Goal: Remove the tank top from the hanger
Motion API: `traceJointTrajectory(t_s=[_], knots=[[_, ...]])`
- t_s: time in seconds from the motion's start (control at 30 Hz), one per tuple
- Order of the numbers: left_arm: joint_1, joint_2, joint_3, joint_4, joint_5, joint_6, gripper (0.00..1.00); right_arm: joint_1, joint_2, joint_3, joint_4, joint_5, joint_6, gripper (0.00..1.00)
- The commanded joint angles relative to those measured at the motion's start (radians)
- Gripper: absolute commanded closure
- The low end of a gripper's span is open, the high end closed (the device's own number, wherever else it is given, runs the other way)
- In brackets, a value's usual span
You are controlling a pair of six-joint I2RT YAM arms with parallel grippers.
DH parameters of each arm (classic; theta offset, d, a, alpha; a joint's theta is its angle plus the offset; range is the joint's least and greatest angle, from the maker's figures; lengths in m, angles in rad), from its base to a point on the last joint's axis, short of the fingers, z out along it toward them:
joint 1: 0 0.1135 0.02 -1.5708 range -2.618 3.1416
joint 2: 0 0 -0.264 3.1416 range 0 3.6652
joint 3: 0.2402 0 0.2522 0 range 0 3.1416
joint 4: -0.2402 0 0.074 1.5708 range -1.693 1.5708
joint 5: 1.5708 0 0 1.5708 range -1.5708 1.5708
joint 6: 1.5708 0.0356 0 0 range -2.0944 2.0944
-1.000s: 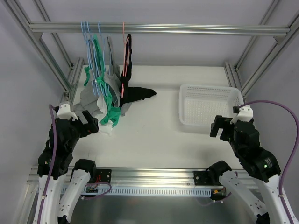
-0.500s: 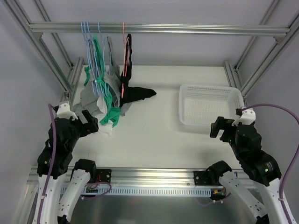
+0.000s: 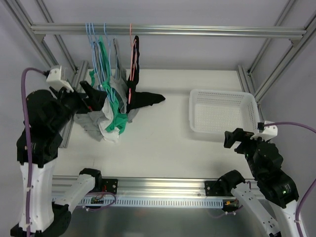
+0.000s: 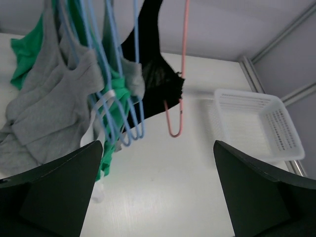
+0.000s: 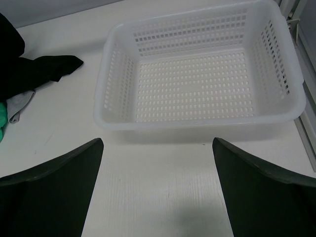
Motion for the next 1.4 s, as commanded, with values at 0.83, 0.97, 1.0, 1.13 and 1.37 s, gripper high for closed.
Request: traceJointTrajectory(t_s=[0.83, 0.97, 1.0, 1.13, 1.37], knots=[[-0.304, 0.802, 0.607, 0.041, -0.298, 0.27, 0.12, 0.004, -0.026, 0.002, 0.029, -0.194, -0.037, 0.0], [-0.304, 0.824, 0.594, 0.047, -0.342, 0.256, 0.36, 0.005, -0.041, -0.001, 0.023, -0.211, -0.034, 0.01], [-0.304, 0.821, 0.587, 0.047, -0.347, 0.251, 0.38, 0.005, -0.051, -0.003, 0.021, -0.208, -0.034, 0.0], [-0.304, 0.813, 0.577, 0.054, -0.341, 0.251, 0.46, 0.004, -0.064, 0.003, 0.008, -0.192, -0.055, 0.0], [-0.306, 0.818, 0.59, 0.064, -0.31, 0.268, 0.55, 0.005, -0.077, 0.017, -0.011, -0.16, -0.06, 0.01]])
